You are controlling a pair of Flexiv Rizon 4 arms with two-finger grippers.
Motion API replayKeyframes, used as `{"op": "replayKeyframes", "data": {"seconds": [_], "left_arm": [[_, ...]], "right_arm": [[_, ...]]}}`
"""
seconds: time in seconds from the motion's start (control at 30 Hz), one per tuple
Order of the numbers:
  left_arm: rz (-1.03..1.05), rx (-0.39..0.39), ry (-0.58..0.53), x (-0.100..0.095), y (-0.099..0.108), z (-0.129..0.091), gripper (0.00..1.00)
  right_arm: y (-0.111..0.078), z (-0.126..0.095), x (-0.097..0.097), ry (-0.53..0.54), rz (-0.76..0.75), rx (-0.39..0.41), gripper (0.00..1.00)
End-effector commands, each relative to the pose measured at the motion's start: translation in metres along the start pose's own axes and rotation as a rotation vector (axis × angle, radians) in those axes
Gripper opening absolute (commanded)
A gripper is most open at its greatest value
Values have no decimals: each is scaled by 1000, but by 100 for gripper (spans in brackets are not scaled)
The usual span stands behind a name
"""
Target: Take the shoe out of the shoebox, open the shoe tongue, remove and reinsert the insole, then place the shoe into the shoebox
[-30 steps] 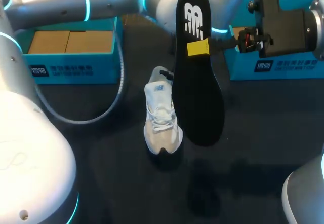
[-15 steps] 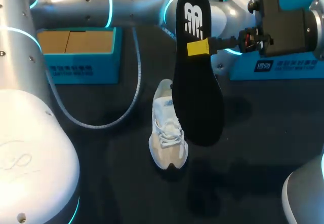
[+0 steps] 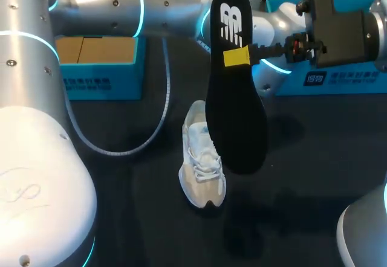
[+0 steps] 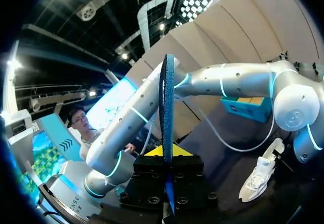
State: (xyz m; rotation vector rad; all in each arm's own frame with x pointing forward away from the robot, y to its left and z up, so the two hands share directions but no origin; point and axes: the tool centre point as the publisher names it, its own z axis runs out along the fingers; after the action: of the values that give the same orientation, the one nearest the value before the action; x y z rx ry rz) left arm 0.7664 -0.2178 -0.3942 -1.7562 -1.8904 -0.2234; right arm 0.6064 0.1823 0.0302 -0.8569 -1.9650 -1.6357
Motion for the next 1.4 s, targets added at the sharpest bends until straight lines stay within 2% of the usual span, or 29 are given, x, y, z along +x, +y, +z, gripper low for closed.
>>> {"op": "replayKeyframes", "data": {"seconds": [0.03, 0.43, 0.63, 0.8, 0.83, 0.87, 0.9, 1.0, 1.1, 1.13, 1.17, 1.27, 1.4], "left_arm": [[20, 18, -13, 3, 3, -4, 100], [41, 2, -173, 23, 12, -58, 100], [-12, 2, -348, 31, 21, -86, 100], [-13, 1, -405, 35, 28, -103, 100], [-22, -14, -443, 37, 30, -111, 100], [-22, -14, -443, 37, 30, -111, 100], [-21, -27, -488, 42, 32, -121, 100], [-31, -42, -581, 52, 32, -138, 100], [-37, -63, -668, 63, 32, -152, 100], [-43, -72, -696, 67, 32, -156, 100], [-33, -78, -726, 70, 32, -160, 100], [-23, -110, -795, 82, 36, -171, 100], [-16, -128, -898, 99, 41, -190, 100]], "right_arm": [[2, 4, -1, -1, 2, 3, 0], [2, 4, -1, -1, 2, 3, 0], [2, 4, -1, -1, 2, 3, 0], [2, 4, -1, -1, 2, 3, 0], [6, -1, -8, -40, 52, -25, 0], [6, -1, -8, -40, 52, -25, 0], [12, -7, -15, -71, 90, -28, 0], [23, -16, -24, -79, 128, -87, 0], [33, -25, -35, -68, 143, -136, 0], [39, -28, -38, -32, 117, -183, 0], [44, -30, -41, -23, 113, -194, 0], [55, -34, -51, -37, 135, -146, 0], [65, -43, -64, -29, 169, -149, 0]]}}
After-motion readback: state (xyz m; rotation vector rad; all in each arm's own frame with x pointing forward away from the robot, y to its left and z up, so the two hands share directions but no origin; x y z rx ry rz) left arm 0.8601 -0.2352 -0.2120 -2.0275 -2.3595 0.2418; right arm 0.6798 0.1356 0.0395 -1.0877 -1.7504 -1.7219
